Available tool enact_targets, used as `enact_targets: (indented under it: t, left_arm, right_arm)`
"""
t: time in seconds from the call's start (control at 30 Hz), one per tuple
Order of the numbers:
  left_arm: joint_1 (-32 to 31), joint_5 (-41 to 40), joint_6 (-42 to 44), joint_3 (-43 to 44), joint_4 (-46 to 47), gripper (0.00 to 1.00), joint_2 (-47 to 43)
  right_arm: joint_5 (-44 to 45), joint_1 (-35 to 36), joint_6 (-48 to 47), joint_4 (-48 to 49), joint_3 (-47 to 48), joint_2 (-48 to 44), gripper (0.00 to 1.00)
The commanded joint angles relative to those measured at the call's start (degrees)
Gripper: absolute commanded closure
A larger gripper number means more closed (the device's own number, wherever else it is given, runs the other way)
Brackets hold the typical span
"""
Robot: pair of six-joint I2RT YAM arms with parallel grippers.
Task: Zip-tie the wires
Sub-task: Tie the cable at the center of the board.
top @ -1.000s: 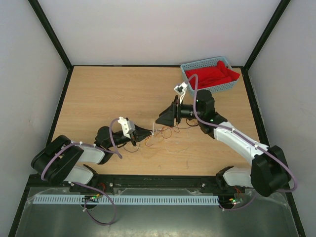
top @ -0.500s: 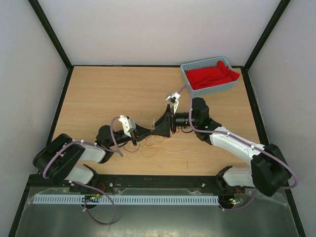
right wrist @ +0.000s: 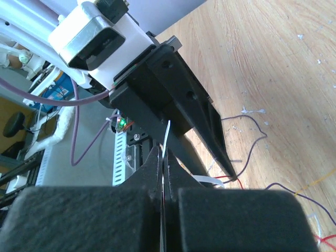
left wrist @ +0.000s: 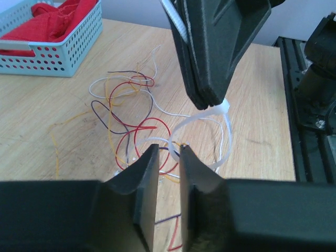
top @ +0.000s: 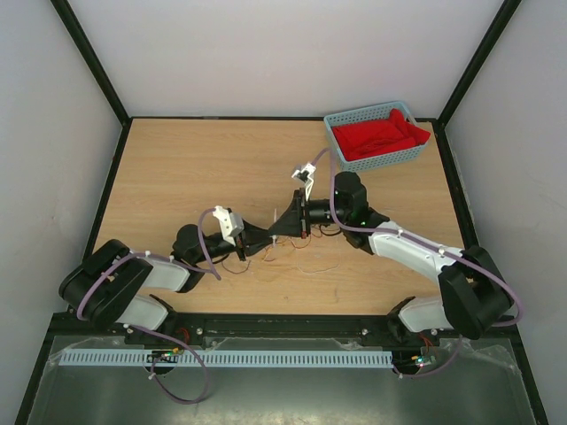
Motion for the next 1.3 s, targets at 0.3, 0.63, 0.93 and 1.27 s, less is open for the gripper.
enact_targets:
  t: [0.3,0.63,0.93,1.27]
  left_arm:
    - [3.47,-10.0,0.52,-7.68,1.81,0.01,-15.44]
    - [3.58,-16.46,5.35,-1.38,-38.48,0.01,-43.97]
    - [2.75,-15.24,-0.52,5.72,-54.74,0.01,-46.24]
    - [-11.64,-35.18,0.78,10.18,-55.54,0.19,-34.72]
  right_arm:
    - [7.03,0.27,0.08,-1.82,4.43,2.51,1.0]
    - [9.21,0.29,1.71,1.1,4.66,6.89,1.0]
    - [16.55,0.36,7.45,0.62,4.27,6.78,1.0]
    - [21.37,0.36,10.29,2.07,3.42,7.34,1.0]
